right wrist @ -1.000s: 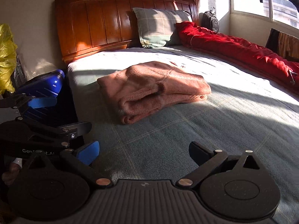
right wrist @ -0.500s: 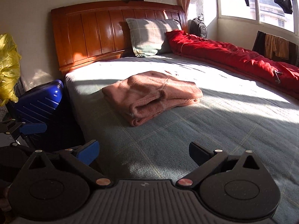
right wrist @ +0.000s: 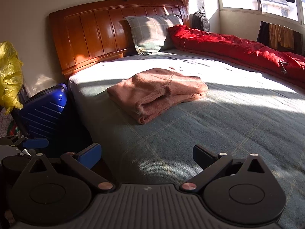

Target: Fold clothes

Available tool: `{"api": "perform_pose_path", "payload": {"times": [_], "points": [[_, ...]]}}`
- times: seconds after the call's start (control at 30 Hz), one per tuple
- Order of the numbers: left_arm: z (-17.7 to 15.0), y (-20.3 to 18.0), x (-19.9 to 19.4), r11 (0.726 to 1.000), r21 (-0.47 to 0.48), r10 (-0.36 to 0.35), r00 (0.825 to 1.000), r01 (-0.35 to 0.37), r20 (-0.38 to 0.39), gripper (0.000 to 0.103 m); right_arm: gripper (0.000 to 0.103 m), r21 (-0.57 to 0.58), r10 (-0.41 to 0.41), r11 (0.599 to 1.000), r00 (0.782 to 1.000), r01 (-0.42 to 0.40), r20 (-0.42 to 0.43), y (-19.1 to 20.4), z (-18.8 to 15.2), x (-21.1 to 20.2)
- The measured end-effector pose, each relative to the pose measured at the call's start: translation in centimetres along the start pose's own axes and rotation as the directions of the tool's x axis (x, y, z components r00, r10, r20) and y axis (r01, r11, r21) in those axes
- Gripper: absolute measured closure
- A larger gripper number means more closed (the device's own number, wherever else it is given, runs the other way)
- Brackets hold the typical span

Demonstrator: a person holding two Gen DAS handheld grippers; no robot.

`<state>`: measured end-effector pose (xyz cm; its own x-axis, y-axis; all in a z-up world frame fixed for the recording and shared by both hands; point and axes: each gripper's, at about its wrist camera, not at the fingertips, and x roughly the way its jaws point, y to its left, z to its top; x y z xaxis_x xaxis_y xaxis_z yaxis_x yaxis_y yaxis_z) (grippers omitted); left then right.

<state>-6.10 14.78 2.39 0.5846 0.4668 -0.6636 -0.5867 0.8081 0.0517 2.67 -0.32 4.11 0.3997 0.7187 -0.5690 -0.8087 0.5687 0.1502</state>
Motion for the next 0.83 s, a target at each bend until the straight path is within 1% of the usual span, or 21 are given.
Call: {"api": "perform_pose_path", "payload": {"times": [0.27, 0.5, 0.83], "points": [[0.4, 0.4, -0.1, 1.0, -0.016, -0.001, 1.0, 0.001, 0.008, 0.0, 0.0, -0.02, 0.011, 1.0, 1.0, -0.011, -0.016, 0.5, 0.1, 0.4], [0.5, 1.0, 0.5, 0.999, -0.034, -0.002, 1.0, 0.002, 0.0, 0.0, 0.0, -0.021, 0.013, 1.0, 0.999, -0.014, -0.04, 0.5, 0.0, 1.3], [0.7, 0.9, 1.3, 1.0, -0.02, -0.009, 1.0, 0.008, -0.005, 0.0, 0.0, -0.009, 0.013, 1.0, 0.998, -0.014, -0.062, 0.2, 0.1, 2.3]]}}
